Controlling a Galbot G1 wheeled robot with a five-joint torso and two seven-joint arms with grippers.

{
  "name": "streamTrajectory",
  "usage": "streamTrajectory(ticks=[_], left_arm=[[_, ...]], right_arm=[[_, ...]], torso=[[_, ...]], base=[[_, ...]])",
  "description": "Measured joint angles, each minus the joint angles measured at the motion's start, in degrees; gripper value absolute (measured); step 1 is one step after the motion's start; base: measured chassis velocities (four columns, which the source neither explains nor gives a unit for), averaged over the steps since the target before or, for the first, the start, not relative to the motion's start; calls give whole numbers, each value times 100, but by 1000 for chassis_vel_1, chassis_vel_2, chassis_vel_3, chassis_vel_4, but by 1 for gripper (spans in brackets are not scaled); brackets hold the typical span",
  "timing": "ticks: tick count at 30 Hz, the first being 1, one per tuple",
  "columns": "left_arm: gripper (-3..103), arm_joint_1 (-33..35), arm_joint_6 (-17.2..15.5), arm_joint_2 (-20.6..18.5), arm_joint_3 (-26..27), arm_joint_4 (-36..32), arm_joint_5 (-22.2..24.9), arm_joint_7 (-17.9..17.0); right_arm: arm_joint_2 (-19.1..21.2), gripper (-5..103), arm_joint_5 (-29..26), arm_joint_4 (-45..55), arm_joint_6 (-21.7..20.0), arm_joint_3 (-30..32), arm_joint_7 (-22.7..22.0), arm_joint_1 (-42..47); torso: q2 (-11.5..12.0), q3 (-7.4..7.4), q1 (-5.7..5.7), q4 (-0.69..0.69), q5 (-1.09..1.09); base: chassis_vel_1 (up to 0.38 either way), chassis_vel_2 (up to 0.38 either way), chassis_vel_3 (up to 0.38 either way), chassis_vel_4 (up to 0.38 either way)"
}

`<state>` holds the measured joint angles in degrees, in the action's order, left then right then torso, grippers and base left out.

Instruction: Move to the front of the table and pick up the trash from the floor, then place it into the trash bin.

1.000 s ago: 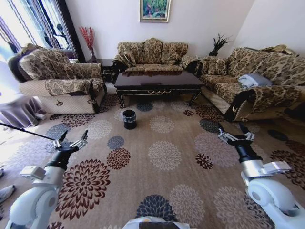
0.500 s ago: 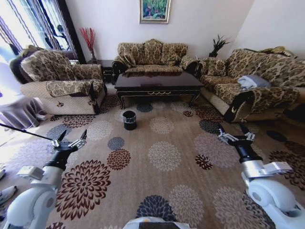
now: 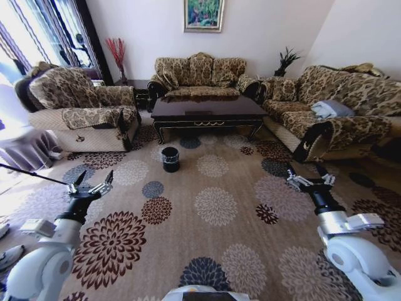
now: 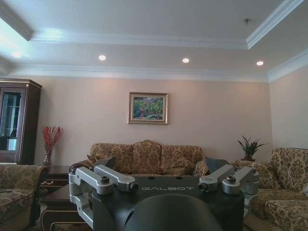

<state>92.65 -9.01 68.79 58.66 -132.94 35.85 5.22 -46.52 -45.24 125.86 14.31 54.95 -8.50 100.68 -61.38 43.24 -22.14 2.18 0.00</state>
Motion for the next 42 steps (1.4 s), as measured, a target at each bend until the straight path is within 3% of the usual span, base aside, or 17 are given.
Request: streamTrajectory(ticks=[22, 42], left_arm=[[100, -28, 13, 6, -221, -55, 58, -287], [100, 24, 25, 79, -215, -58, -64, -426]], right_arm=[[-20, 100, 0, 17, 8, 34, 4, 42], [9, 100, -137, 78, 48, 42, -32, -73]], torso=[[-627, 352, -276, 0, 0], [-610, 343, -269, 0, 0]], base=[[0, 0, 0, 0], [0, 0, 0, 0]])
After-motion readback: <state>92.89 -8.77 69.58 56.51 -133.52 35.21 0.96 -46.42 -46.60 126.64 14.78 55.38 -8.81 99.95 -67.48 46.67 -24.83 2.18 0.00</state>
